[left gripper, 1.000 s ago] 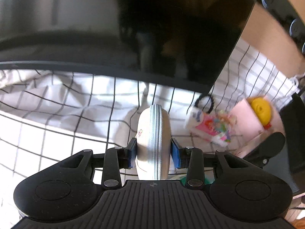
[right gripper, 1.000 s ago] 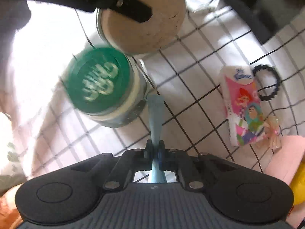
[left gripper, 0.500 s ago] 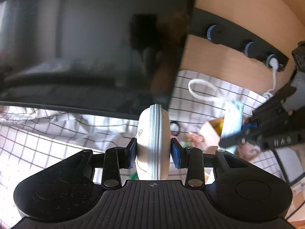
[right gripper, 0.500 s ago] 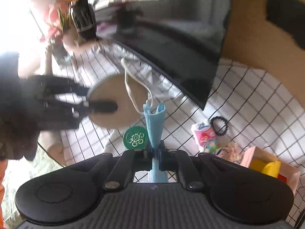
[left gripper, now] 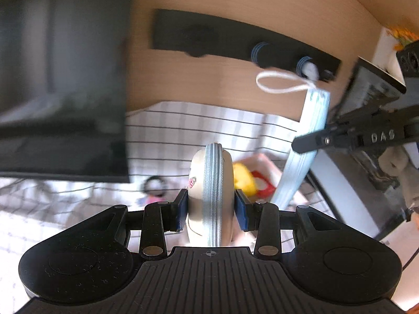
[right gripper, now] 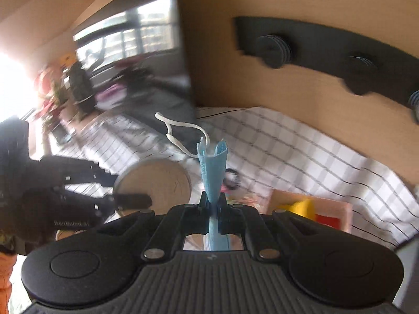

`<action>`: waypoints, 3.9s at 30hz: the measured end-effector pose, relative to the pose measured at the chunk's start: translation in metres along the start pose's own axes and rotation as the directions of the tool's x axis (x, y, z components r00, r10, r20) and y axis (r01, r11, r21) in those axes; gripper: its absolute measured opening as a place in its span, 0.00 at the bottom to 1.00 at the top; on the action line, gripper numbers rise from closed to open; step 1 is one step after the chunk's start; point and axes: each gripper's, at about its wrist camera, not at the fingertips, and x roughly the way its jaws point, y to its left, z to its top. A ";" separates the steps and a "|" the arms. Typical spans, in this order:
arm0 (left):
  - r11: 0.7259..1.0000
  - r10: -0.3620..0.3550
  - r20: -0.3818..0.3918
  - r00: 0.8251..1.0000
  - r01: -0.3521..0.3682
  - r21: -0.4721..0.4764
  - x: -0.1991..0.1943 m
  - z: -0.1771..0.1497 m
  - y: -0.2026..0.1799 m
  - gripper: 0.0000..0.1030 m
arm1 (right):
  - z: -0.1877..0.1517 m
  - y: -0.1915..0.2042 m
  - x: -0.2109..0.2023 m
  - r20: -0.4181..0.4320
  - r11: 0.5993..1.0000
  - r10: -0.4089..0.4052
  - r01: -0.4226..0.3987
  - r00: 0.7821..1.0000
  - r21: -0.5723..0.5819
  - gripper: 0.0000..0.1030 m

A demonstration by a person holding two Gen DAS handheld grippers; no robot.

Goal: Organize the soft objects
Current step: 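Carry the white case into the pink box while the right tool drops the mask there, then move both open tools back toward the remaining items on the table, then grasp the blue wet-cotton packet with the left tool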

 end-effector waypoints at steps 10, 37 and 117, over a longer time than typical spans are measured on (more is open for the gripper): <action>0.985 -0.170 -0.060 0.984 0.169 -0.015 0.088 0.017 -0.053 0.40 | -0.019 -0.058 -0.038 0.059 0.967 -0.248 0.243 0.967 0.079 0.05; 0.977 -0.182 -0.199 0.963 0.154 -0.148 0.247 -0.026 -0.041 0.42 | -0.087 -0.179 0.173 -0.269 0.890 -0.266 0.343 0.926 0.301 0.05; 0.847 0.531 -0.143 0.835 -0.523 0.094 0.047 -0.232 -0.026 0.30 | -0.241 0.010 0.162 -0.140 0.985 -0.145 0.131 0.979 -0.109 0.84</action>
